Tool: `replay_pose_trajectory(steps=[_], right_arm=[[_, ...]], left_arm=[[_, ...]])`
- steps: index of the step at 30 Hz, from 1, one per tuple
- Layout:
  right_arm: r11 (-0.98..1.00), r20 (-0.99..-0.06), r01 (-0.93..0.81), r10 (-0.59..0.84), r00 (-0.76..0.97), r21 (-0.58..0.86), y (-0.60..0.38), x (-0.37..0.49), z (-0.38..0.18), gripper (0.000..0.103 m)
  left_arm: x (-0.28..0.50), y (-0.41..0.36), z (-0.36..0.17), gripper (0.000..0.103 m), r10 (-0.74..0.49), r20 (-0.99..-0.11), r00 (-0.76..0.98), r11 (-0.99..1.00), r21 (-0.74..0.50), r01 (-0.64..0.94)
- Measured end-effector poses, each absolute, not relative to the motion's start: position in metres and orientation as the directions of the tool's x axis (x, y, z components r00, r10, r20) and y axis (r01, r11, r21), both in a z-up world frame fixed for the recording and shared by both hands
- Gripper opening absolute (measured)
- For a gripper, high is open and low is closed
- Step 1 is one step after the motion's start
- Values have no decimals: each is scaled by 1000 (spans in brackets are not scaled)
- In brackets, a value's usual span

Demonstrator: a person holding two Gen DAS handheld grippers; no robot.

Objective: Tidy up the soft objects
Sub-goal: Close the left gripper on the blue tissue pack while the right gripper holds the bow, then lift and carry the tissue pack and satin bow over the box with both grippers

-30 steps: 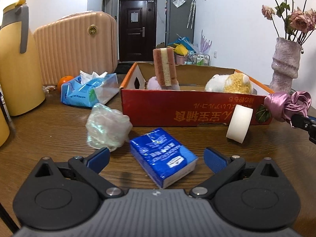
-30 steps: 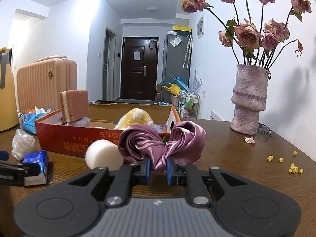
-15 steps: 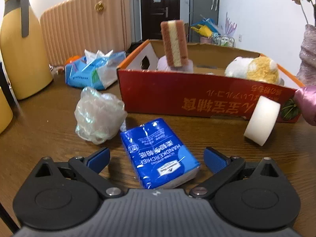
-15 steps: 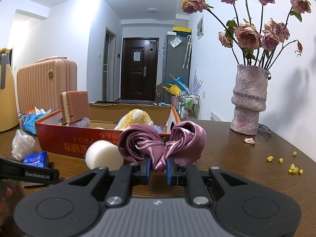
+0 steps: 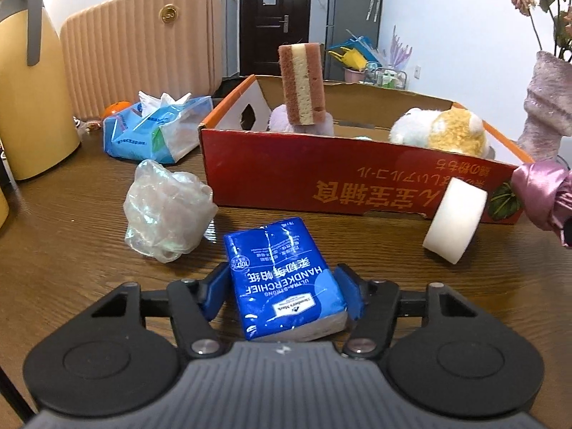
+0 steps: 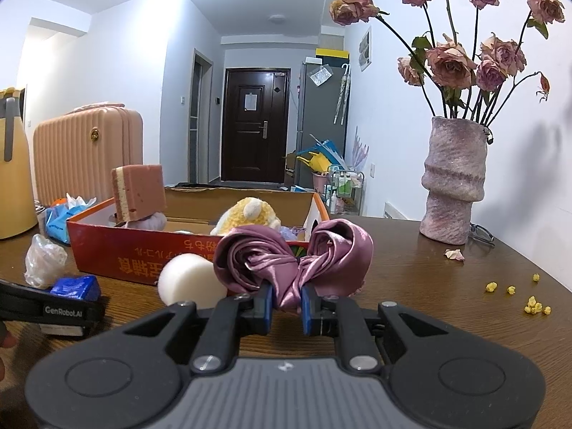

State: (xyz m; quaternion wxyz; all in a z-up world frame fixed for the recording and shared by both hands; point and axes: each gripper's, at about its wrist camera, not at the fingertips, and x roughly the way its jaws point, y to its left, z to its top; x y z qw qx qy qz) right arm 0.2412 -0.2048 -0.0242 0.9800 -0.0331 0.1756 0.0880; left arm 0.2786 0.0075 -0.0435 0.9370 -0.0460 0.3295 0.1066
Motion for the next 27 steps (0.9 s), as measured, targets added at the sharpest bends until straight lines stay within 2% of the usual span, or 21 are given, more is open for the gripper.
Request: replay_pose_trajectory(steps=[2, 27], right_arm=[[982, -346, -185, 163, 924, -34, -205, 241, -24, 15], [981, -272, -190, 172, 947, -42, -206, 229, -15, 15]], left_arm=[[278, 7, -42, 52, 155, -624, 766, 975, -26, -219], [248, -2, -11, 52, 103, -458, 883, 989, -46, -139]])
